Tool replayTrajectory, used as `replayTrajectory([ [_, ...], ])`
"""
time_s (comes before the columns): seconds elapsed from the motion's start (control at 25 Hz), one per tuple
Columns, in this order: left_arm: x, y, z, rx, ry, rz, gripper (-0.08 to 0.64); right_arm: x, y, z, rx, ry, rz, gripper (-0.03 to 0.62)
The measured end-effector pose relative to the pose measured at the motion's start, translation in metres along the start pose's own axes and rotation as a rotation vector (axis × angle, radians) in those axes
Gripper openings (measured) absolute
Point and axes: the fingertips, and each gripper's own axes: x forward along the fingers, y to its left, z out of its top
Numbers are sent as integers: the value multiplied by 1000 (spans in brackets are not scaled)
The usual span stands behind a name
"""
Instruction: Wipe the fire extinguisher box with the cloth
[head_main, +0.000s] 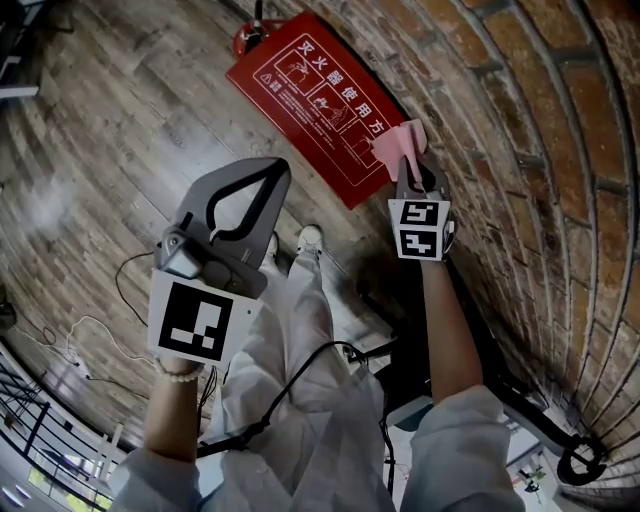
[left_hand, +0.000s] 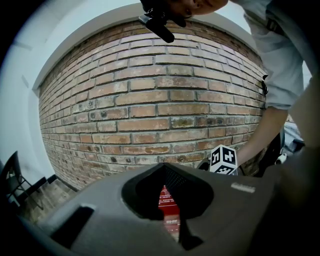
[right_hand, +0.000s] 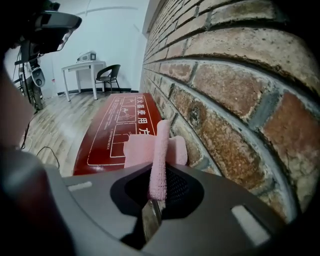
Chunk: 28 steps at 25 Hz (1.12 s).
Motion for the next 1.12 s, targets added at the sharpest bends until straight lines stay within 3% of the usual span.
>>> replayTrajectory([
  [0.4,-2,-2,2,1,-5,-3,-3,-6,0,-6,6,13,-6,17],
  [0.56,-6,-1,0,1,-5,-4,-3,-10,2,-1,-60,25,-17,17],
  [1.12,-39,35,-18,-39,-4,80,-3,-24,48,105,-95,-178,84,17],
])
